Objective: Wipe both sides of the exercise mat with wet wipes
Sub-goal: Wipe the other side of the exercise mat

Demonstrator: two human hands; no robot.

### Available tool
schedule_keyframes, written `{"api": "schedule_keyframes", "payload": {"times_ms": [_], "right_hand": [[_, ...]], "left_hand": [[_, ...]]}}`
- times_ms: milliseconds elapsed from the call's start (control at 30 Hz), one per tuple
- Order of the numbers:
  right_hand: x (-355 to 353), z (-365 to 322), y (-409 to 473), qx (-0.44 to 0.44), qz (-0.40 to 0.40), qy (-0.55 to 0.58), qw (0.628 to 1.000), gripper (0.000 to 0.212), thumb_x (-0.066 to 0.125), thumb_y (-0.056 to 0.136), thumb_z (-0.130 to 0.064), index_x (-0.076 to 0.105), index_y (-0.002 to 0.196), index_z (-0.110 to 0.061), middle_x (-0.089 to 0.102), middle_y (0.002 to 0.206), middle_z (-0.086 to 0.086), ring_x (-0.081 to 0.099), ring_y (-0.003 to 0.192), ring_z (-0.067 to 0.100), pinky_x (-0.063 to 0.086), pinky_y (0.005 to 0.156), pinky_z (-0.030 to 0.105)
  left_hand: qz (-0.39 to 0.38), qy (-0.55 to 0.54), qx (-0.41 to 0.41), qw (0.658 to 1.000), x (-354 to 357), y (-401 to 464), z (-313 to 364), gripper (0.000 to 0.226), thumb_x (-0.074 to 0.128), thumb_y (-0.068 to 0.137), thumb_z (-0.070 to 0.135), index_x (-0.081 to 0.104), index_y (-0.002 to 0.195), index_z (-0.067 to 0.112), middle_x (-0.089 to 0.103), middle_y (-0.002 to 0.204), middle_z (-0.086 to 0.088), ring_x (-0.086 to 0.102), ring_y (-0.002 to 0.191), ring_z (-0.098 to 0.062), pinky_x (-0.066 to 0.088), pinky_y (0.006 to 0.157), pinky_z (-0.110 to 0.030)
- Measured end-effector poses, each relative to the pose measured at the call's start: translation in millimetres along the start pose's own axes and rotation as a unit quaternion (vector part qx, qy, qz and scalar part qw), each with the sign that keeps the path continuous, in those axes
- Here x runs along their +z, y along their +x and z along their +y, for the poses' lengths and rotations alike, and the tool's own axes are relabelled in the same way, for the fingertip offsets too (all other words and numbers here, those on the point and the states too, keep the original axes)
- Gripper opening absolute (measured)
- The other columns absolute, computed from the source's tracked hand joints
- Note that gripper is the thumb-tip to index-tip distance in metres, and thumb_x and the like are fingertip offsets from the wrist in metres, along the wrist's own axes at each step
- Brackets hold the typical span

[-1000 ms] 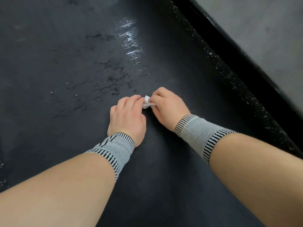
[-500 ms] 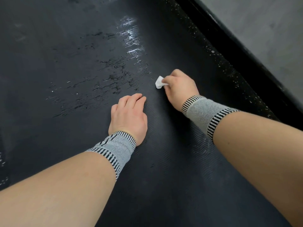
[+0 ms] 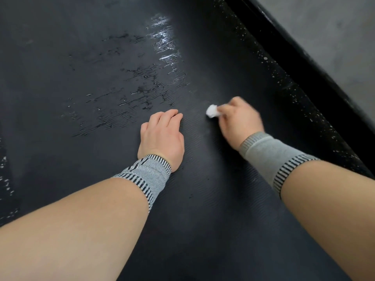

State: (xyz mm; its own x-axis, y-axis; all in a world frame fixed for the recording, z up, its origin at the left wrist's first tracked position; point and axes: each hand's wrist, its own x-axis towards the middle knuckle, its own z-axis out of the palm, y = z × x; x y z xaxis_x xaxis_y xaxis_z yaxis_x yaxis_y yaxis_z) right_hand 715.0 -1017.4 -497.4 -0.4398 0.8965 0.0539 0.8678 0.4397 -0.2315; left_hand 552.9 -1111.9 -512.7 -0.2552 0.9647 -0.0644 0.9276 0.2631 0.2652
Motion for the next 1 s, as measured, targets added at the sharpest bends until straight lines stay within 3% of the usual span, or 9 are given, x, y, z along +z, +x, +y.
{"api": "schedule_keyframes", "payload": {"times_ms": [100, 233, 300, 433, 467, 667, 733, 867, 1000], "right_hand": [[-3, 4, -1, 0.129, 0.044, 0.008, 0.991, 0.027, 0.049, 0.091, -0.02, 0.066, 0.111, -0.015, 0.055, 0.107, 0.012, 0.056, 0.096, 0.033, 0.044, 0.08, 0.035], [3, -43, -34, -0.063, -0.017, 0.083, 0.994, 0.017, 0.06, 0.083, -0.009, 0.072, 0.094, -0.011, 0.058, 0.086, 0.015, 0.06, 0.074, 0.036, 0.051, 0.067, 0.038], [1, -35, -24, -0.101, -0.027, 0.067, 0.992, 0.018, 0.061, 0.082, -0.009, 0.073, 0.095, -0.012, 0.059, 0.087, 0.015, 0.061, 0.075, 0.036, 0.05, 0.067, 0.038], [-7, -4, 21, 0.16, 0.025, 0.011, 0.987, 0.029, 0.047, 0.094, -0.02, 0.062, 0.118, -0.014, 0.054, 0.116, 0.01, 0.056, 0.103, 0.03, 0.043, 0.085, 0.033], [-5, -9, 26, 0.18, 0.034, 0.017, 0.983, 0.03, 0.045, 0.094, -0.02, 0.06, 0.12, -0.015, 0.054, 0.118, 0.009, 0.055, 0.105, 0.029, 0.042, 0.087, 0.033], [10, -70, 25, -0.056, -0.072, 0.033, 0.995, 0.027, 0.046, 0.095, -0.023, 0.064, 0.114, -0.019, 0.054, 0.104, 0.004, 0.057, 0.094, 0.028, 0.04, 0.073, 0.029], [8, -55, 38, -0.012, -0.066, 0.01, 0.998, 0.026, 0.049, 0.093, -0.023, 0.065, 0.113, -0.018, 0.053, 0.108, 0.006, 0.056, 0.097, 0.03, 0.042, 0.077, 0.032], [6, -46, 52, 0.153, 0.001, 0.033, 0.988, 0.028, 0.047, 0.093, -0.023, 0.065, 0.112, -0.017, 0.052, 0.111, 0.008, 0.056, 0.097, 0.032, 0.04, 0.078, 0.029], [13, -81, 32, -0.046, -0.068, 0.069, 0.994, 0.027, 0.049, 0.092, -0.02, 0.066, 0.111, -0.015, 0.052, 0.108, 0.007, 0.056, 0.093, 0.03, 0.041, 0.077, 0.03]], "left_hand": [[0.003, -0.004, 0.0, 1.0, 0, 0, 0, 0.046, 0.039, 0.099, 0.022, 0.043, 0.145, 0.024, 0.036, 0.152, 0.012, 0.028, 0.137, -0.015, 0.023, 0.108, -0.035], [0.003, -0.025, -0.007, 1.0, -1, 0, 0, 0.047, 0.04, 0.097, 0.019, 0.042, 0.144, 0.023, 0.036, 0.152, 0.01, 0.029, 0.138, -0.015, 0.022, 0.108, -0.034], [0.007, -0.031, -0.009, 0.999, -2, 0, 0, 0.048, 0.041, 0.097, 0.019, 0.041, 0.145, 0.023, 0.035, 0.152, 0.009, 0.028, 0.138, -0.015, 0.021, 0.108, -0.033], [0.013, -0.041, -0.016, 0.999, -2, -1, 1, 0.048, 0.042, 0.097, 0.018, 0.04, 0.145, 0.021, 0.033, 0.152, 0.007, 0.024, 0.139, -0.017, 0.021, 0.11, -0.033], [0.014, -0.045, -0.016, 0.999, -2, -1, 1, 0.048, 0.043, 0.097, 0.018, 0.04, 0.145, 0.021, 0.033, 0.152, 0.007, 0.024, 0.139, -0.017, 0.021, 0.11, -0.033], [-0.001, -0.129, -0.041, 0.991, -10, 1, -2, 0.053, 0.044, 0.096, 0.01, 0.036, 0.148, 0.019, 0.03, 0.154, 0.005, 0.025, 0.139, -0.017, 0.021, 0.114, -0.029], [-0.009, -0.141, -0.046, 0.989, -19, 4, -9, 0.052, 0.046, 0.098, 0.013, 0.036, 0.149, 0.018, 0.028, 0.155, 0.004, 0.024, 0.14, -0.017, 0.023, 0.113, -0.03], [-0.021, -0.013, -0.029, 0.999, -47, 31, -31, 0.059, 0.051, 0.097, 0.037, 0.031, 0.151, 0.023, 0.019, 0.16, 0.004, 0.019, 0.144, -0.02, 0.022, 0.114, -0.041], [-0.099, 0.091, -0.042, 0.99, -69, 77, -51, 0.079, 0.054, 0.089, 0.058, 0.023, 0.153, 0.025, 0.005, 0.164, 0.0, 0.007, 0.149, -0.023, 0.023, 0.113, -0.05]]}}
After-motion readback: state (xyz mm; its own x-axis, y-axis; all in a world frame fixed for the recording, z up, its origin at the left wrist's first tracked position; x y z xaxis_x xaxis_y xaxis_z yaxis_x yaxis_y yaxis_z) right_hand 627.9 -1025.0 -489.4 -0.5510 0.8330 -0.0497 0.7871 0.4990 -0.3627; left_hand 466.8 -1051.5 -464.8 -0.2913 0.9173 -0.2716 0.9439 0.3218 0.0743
